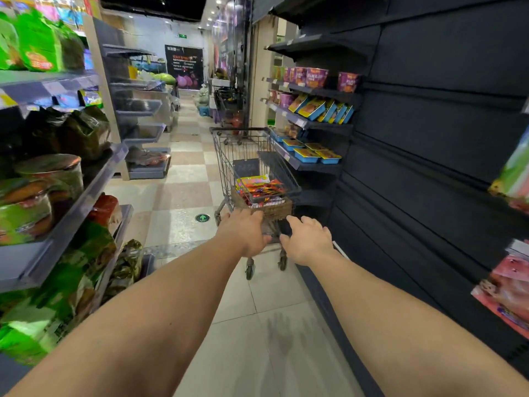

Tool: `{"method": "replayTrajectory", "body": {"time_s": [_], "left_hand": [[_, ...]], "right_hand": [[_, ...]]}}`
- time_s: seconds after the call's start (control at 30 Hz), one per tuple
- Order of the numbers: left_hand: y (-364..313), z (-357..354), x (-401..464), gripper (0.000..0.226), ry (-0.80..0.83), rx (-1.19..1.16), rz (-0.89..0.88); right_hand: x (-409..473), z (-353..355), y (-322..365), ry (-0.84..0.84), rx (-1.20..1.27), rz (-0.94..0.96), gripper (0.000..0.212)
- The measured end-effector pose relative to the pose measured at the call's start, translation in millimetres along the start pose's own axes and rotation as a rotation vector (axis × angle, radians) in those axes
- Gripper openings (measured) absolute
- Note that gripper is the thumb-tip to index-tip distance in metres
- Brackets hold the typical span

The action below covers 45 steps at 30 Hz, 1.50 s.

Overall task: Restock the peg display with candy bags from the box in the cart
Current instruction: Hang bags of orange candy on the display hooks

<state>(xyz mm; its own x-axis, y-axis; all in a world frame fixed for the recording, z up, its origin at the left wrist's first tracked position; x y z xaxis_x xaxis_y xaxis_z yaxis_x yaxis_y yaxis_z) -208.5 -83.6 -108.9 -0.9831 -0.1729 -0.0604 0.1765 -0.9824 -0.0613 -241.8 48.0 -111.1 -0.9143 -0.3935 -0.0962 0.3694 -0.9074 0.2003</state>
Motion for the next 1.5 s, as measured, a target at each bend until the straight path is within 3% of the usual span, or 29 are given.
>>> {"method": "replayTrajectory", "body": {"time_s": [0.33, 0.87, 1.13, 1.33, 1.5], "left_hand": [[71, 10, 162, 0.069, 0.04, 0.005, -0.006], [115, -36, 439, 0.067, 0.046, -0.004, 0.052], [158, -73, 551, 0.068, 0.12, -0.043, 0.119], [203, -94, 664, 0.069, 0.173, -0.033, 0.099], [228, -100, 759, 0.072, 0.256, -0.007, -0.023]], "right_hand": [[174, -2, 34, 0.02, 0.029, -0.019, 0.061], [455, -28, -12, 0.123, -0.021, 0.018, 0.062], [592, -60, -10, 0.275, -0.057, 0.063, 0.061], [703, -72, -24, 0.238, -0.004, -0.02, 0.062], [777, -80, -36, 0.269, 0.06, -0.179, 0.064]]}}
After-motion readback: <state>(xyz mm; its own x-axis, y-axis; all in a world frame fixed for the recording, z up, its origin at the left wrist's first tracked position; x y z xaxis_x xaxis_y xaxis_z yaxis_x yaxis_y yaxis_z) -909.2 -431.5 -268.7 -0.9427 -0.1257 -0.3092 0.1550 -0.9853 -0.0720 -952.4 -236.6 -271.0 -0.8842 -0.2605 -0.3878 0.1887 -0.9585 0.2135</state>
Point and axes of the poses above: each hand's wrist, its own x-axis towards the middle knuckle, its own z-axis out of the back of the hand, y = z × x, the point moved 8 cm from there along x, towards the middle knuckle, and after that the axes turned 5 degrees about y, right-handed, at the moved point
